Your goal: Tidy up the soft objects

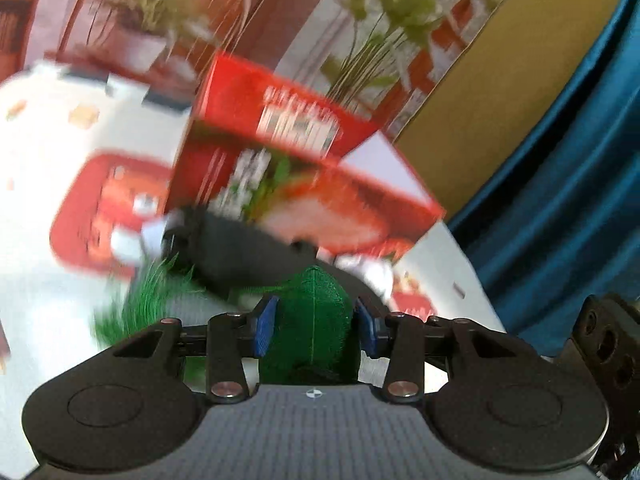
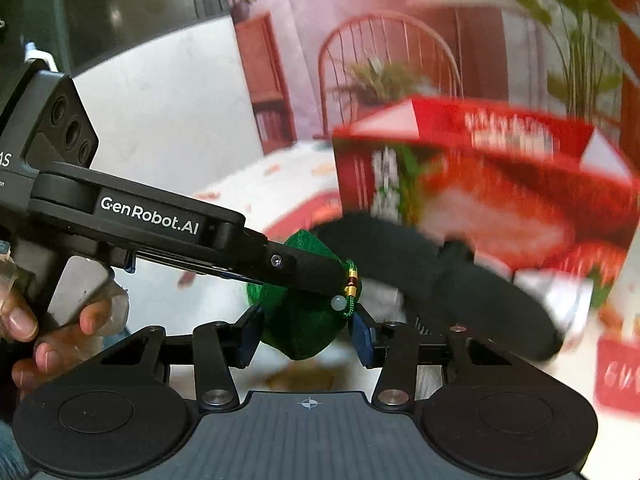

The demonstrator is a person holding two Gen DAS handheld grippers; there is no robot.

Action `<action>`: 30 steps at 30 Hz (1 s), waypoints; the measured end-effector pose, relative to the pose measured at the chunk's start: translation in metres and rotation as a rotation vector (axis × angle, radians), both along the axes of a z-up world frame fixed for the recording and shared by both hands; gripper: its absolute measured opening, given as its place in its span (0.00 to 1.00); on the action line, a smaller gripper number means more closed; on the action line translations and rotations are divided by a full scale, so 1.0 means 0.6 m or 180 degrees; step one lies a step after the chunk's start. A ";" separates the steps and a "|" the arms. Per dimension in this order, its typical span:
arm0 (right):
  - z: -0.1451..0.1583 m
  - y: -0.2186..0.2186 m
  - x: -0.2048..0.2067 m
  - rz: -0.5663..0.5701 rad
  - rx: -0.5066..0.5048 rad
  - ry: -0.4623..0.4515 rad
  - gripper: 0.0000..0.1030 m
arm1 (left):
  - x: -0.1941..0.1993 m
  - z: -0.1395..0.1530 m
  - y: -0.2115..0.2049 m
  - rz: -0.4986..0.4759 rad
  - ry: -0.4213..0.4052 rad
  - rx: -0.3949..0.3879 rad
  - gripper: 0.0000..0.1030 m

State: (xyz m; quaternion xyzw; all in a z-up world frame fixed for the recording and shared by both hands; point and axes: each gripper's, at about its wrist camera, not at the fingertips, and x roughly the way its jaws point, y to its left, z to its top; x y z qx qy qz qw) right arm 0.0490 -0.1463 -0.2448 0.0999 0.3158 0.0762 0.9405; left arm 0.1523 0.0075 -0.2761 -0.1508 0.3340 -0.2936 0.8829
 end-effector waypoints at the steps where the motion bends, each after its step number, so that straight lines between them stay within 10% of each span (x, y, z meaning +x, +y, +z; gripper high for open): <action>1: 0.014 -0.003 0.003 0.0008 -0.0040 -0.0063 0.42 | 0.005 0.019 -0.002 0.0014 -0.0075 0.0007 0.43; 18: 0.259 -0.106 0.108 0.0031 -0.0564 -0.0858 0.42 | 0.060 0.262 -0.071 -0.0025 -0.1167 -0.0008 0.43; 30: 0.325 -0.193 0.190 -0.0025 -0.0787 -0.1009 0.42 | 0.148 0.345 -0.133 -0.0124 -0.1414 0.0177 0.43</action>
